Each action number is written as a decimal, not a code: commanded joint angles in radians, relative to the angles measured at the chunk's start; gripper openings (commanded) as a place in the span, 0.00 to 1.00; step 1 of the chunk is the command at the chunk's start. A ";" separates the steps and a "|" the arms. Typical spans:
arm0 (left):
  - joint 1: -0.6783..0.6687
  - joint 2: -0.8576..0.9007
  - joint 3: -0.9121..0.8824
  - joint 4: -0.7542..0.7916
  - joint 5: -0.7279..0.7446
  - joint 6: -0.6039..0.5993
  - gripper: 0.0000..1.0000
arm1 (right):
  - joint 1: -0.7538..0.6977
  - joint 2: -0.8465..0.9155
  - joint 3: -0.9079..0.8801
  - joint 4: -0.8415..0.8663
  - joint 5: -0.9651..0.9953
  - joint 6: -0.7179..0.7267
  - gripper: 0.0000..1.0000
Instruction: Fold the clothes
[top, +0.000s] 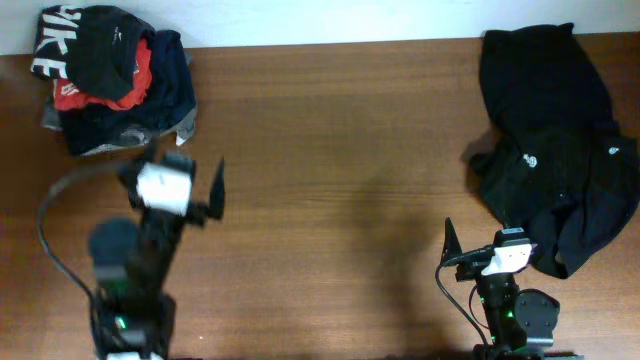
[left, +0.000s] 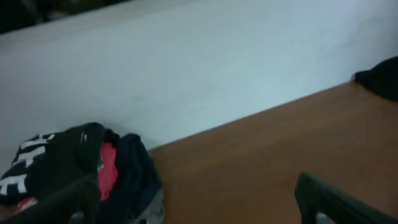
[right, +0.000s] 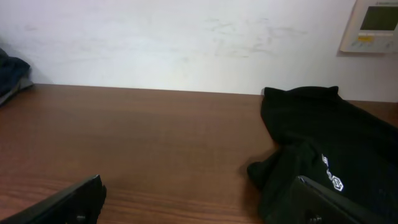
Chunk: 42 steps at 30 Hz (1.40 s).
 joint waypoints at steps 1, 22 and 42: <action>0.001 -0.181 -0.255 0.098 0.017 -0.006 0.99 | -0.005 -0.010 -0.005 -0.005 -0.008 0.008 0.99; 0.001 -0.616 -0.603 -0.084 -0.058 -0.005 0.99 | -0.005 -0.010 -0.005 -0.005 -0.008 0.008 0.99; 0.002 -0.775 -0.603 -0.141 -0.109 -0.006 0.99 | -0.005 -0.010 -0.005 -0.005 -0.008 0.008 0.99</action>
